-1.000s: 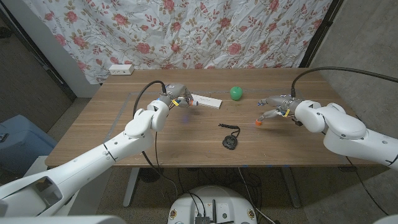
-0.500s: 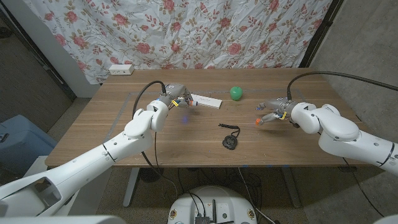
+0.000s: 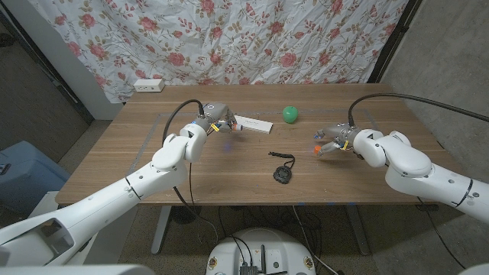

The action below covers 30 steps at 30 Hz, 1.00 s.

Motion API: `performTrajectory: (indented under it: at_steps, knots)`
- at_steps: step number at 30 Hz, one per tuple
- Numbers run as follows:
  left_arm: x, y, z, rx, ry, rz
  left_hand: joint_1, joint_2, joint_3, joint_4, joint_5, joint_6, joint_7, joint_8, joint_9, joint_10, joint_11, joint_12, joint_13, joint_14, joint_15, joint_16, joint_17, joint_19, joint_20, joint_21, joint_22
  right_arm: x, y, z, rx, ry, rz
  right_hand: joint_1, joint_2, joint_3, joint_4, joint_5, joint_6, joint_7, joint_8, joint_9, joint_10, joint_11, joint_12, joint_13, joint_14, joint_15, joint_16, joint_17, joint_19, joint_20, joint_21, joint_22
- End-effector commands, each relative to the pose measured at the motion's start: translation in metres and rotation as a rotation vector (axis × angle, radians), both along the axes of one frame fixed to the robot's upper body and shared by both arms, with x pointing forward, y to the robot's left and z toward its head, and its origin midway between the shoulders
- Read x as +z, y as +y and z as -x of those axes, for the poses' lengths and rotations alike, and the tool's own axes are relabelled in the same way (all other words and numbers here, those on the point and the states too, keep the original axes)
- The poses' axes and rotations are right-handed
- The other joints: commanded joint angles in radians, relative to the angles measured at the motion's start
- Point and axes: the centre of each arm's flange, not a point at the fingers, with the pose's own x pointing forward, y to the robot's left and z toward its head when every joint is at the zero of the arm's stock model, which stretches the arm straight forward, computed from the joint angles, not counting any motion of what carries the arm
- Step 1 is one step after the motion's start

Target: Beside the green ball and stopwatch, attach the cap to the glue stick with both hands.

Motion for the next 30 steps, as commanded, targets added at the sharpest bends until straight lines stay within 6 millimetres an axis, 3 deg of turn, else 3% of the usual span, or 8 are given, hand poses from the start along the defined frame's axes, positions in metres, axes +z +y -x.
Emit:
performTrajectory:
  at_steps: [1,11,18,30]
  knots:
    - [-0.0021,0.0012,0.001,0.005,0.004,-0.01,-0.026,0.036,0.0,0.005,0.003,0.097,0.086,0.006,0.002,0.067,-0.002,0.008,0.01,-0.003,-0.124,0.001,0.001,-0.002,-0.046,0.004,0.003,-0.0095,0.0036,-0.0067,-0.021,0.007,0.022,0.007,0.009,0.008,0.002,0.003,0.016,-0.005,0.007,0.002,0.022,0.001,0.008,0.0,0.01,0.002,0.005,0.002,0.015,0.0,0.005,0.003]
    - [-0.0037,0.0035,0.0023,0.008,0.006,-0.013,-0.028,0.037,-0.001,0.006,0.003,0.098,0.088,0.006,0.002,0.069,-0.002,0.008,0.011,-0.003,-0.124,0.001,0.0,-0.002,-0.047,0.004,0.003,-0.0115,0.0053,-0.0082,-0.037,-0.023,0.03,0.024,0.005,-0.001,0.005,-0.009,0.052,-0.023,0.019,0.002,0.072,-0.01,0.016,-0.001,0.044,-0.019,0.014,0.002,0.038,-0.005,0.007,0.004]
    - [-0.0059,0.0037,0.002,0.007,0.013,-0.012,-0.03,0.039,-0.003,0.007,0.003,0.097,0.089,0.005,0.003,0.069,-0.002,0.008,0.011,-0.003,-0.123,0.001,0.0,-0.002,-0.046,0.004,0.003,-0.0114,0.0082,-0.009,-0.05,-0.049,0.034,0.039,0.004,-0.01,0.007,-0.02,0.089,-0.036,0.032,0.002,0.122,-0.035,0.023,-0.003,0.084,-0.038,0.025,0.001,0.058,-0.013,0.008,0.004]
    - [-0.005,0.0049,0.0005,0.012,0.017,-0.016,-0.033,0.042,-0.004,0.008,0.003,0.096,0.091,0.004,0.003,0.068,-0.002,0.007,0.011,-0.002,-0.121,0.001,0.0,0.0,-0.046,0.005,0.003,-0.0127,0.0093,-0.0119,-0.049,-0.09,0.025,0.09,-0.001,-0.032,0.008,-0.032,0.211,-0.055,0.069,-0.001,0.234,-0.071,0.023,-0.013,0.153,-0.069,0.039,-0.002,0.092,-0.031,0.005,0.004]
